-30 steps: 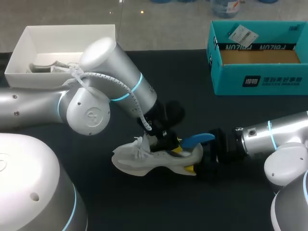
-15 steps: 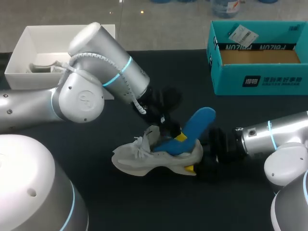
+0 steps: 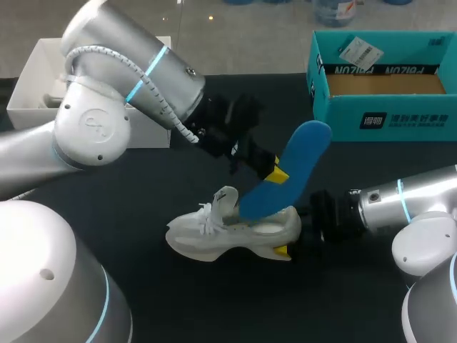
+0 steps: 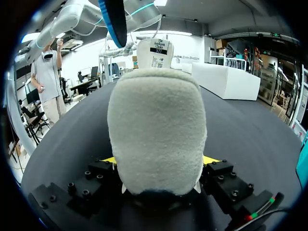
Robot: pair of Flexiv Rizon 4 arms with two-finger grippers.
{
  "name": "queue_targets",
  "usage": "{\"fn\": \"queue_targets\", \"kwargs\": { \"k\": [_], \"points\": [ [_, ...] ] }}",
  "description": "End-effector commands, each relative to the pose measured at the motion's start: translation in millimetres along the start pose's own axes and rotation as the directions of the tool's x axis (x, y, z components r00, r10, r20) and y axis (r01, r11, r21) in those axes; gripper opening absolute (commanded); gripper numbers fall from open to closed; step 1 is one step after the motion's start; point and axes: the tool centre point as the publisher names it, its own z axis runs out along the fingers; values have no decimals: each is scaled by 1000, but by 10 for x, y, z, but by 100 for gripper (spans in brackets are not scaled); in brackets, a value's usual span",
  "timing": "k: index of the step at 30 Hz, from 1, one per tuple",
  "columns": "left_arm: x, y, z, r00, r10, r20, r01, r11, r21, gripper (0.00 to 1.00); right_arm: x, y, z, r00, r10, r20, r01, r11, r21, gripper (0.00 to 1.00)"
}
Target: Take the shoe out of the shoebox, open the shoe tongue, remove and reinsert the insole, then place the shoe into the shoebox
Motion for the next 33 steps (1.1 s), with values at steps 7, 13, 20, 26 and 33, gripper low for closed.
{"fn": "queue_targets", "kwargs": {
  "k": [7,13,20,26,33],
  "points": [
    [251,-198,-112,997,21,70,-19,999,-26,0,6,9,25,1000,1,2,-1,1000,8,0],
    [251,-198,-112,997,21,70,-19,999,-26,0,6,9,25,1000,1,2,-1,1000,8,0],
    [251,-198,-112,997,21,70,-19,999,-26,0,6,9,25,1000,1,2,-1,1000,8,0],
    [251,-198,-112,997,21,70,-19,999,-26,0,6,9,25,1000,1,2,-1,1000,8,0],
    [251,-198,-112,997,21,70,-19,999,-26,0,6,9,25,1000,1,2,-1,1000,8,0]
  ]
}}
